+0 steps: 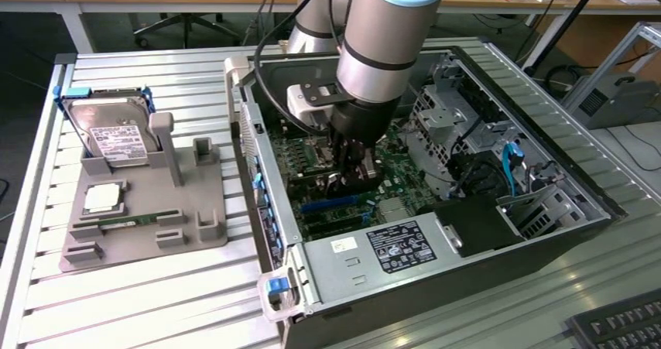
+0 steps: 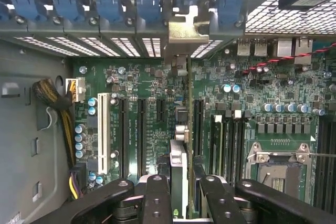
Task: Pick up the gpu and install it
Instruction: 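Insert the gpu into the slot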
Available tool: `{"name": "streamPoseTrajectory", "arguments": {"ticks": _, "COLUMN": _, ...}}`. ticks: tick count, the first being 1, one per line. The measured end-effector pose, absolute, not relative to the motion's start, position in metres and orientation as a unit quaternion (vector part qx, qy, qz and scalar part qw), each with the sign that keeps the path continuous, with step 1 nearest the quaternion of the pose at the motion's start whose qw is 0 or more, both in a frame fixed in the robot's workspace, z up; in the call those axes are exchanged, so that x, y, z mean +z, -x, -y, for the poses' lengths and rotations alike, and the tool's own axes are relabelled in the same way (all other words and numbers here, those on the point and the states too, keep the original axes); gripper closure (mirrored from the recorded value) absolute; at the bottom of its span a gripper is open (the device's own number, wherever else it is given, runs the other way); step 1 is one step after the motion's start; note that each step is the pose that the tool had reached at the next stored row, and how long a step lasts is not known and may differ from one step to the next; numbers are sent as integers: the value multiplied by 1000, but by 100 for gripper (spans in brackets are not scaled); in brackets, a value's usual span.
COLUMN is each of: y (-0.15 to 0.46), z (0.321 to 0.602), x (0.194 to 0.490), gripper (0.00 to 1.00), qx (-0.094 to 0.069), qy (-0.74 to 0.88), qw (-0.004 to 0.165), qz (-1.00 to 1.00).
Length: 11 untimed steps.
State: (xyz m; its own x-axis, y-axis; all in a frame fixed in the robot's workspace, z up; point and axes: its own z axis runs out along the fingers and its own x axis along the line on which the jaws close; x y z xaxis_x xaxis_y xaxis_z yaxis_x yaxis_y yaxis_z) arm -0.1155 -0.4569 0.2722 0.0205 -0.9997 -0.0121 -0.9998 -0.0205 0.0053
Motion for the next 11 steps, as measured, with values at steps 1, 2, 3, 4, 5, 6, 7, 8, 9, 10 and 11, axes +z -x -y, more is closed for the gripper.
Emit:
{"name": "streamPoseTrajectory", "arguments": {"ticks": 1, "y": 116, "z": 457, "x": 272, "gripper": 73, "qx": 6, "qy": 714, "qw": 2, "qz": -700}}
{"name": "streamPoseTrajectory", "arguments": {"ticks": 2, "y": 117, "z": 457, "x": 272, "gripper": 73, "qx": 6, "qy": 714, "qw": 2, "qz": -700}}
{"name": "streamPoseTrajectory", "arguments": {"ticks": 3, "y": 118, "z": 457, "x": 272, "gripper": 73, "qx": 6, "qy": 714, "qw": 2, "qz": -700}}
{"name": "streamPoseTrajectory", "arguments": {"ticks": 4, "y": 119, "z": 457, "x": 272, "gripper": 73, "qx": 6, "qy": 714, "qw": 2, "qz": -700}}
{"name": "streamPoseTrajectory", "arguments": {"ticks": 5, "y": 120, "z": 457, "x": 271, "gripper": 73, "qx": 6, "qy": 714, "qw": 2, "qz": -700}}
{"name": "streamPoseTrajectory", "arguments": {"ticks": 6, "y": 121, "z": 457, "x": 271, "gripper": 73, "qx": 6, "qy": 714, "qw": 2, "qz": -700}}
{"name": "streamPoseTrajectory", "arguments": {"ticks": 7, "y": 121, "z": 457, "x": 270, "gripper": 73, "qx": 6, "qy": 714, "qw": 2, "qz": -700}}
{"name": "streamPoseTrajectory", "arguments": {"ticks": 8, "y": 121, "z": 457, "x": 269, "gripper": 73, "qx": 6, "qy": 714, "qw": 2, "qz": -700}}
{"name": "streamPoseTrajectory", "arguments": {"ticks": 9, "y": 121, "z": 457, "x": 269, "gripper": 73, "qx": 6, "qy": 714, "qw": 2, "qz": -700}}
{"name": "streamPoseTrajectory", "arguments": {"ticks": 10, "y": 121, "z": 457, "x": 268, "gripper": 73, "qx": 6, "qy": 714, "qw": 2, "qz": -700}}
{"name": "streamPoseTrajectory", "arguments": {"ticks": 11, "y": 121, "z": 457, "x": 267, "gripper": 73, "qx": 6, "qy": 714, "qw": 2, "qz": -700}}
